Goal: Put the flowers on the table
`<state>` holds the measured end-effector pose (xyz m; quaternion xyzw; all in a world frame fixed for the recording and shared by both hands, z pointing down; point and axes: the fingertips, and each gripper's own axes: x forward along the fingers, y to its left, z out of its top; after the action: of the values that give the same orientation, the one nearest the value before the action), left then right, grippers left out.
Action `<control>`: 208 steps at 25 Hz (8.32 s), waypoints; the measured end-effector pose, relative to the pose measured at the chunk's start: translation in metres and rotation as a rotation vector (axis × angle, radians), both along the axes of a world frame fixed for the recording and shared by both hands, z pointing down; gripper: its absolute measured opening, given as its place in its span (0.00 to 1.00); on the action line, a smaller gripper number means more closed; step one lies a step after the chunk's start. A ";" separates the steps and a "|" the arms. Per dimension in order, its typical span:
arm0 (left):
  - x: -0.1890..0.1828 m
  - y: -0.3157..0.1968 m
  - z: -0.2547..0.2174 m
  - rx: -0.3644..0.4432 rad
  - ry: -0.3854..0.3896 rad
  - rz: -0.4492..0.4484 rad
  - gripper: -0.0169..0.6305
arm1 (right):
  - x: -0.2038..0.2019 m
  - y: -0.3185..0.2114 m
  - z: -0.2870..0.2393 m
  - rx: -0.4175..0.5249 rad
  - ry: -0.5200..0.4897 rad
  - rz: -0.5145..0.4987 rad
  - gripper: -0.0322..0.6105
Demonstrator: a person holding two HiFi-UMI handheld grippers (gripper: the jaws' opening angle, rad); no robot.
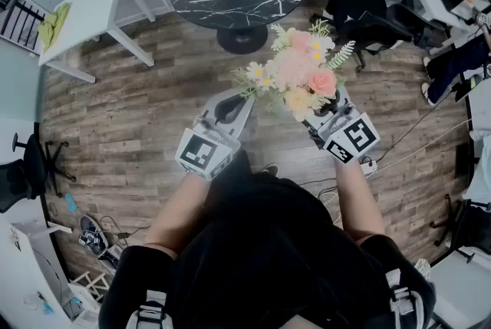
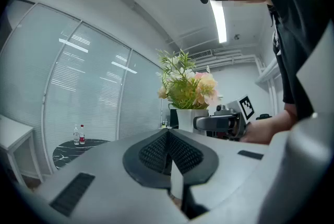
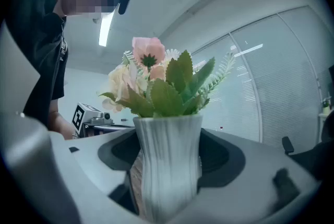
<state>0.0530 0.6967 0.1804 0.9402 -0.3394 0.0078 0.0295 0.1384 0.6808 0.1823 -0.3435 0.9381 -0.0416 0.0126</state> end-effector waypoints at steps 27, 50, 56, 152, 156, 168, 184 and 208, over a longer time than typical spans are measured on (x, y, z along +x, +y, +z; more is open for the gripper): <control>-0.040 -0.088 0.009 -0.028 -0.003 0.013 0.05 | -0.045 -0.090 -0.001 -0.007 0.021 -0.018 0.59; -0.110 -0.230 0.005 -0.009 0.035 0.051 0.05 | -0.110 -0.227 0.004 -0.027 0.032 0.047 0.59; -0.126 -0.256 0.011 -0.015 0.038 0.071 0.05 | -0.123 -0.250 0.011 -0.042 0.035 0.082 0.59; -0.080 -0.707 0.091 -0.099 -0.050 -0.079 0.05 | -0.057 -0.735 0.097 -0.037 0.020 0.022 0.59; -0.086 -0.728 0.103 -0.107 -0.048 -0.067 0.05 | -0.066 -0.760 0.106 -0.011 0.007 0.044 0.59; -0.094 -0.788 0.149 -0.084 -0.009 -0.014 0.05 | -0.080 -0.832 0.166 -0.024 0.049 0.151 0.59; -0.090 -0.860 0.231 -0.174 -0.038 0.015 0.05 | -0.089 -0.900 0.248 -0.070 0.035 0.224 0.59; -0.074 -0.897 0.279 -0.204 -0.005 0.108 0.05 | -0.077 -0.931 0.292 -0.051 0.093 0.334 0.59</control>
<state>-0.0208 -0.2002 0.4591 0.9491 -0.2858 0.0462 0.1240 0.0610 -0.2502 0.4743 -0.4963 0.8663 -0.0469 -0.0327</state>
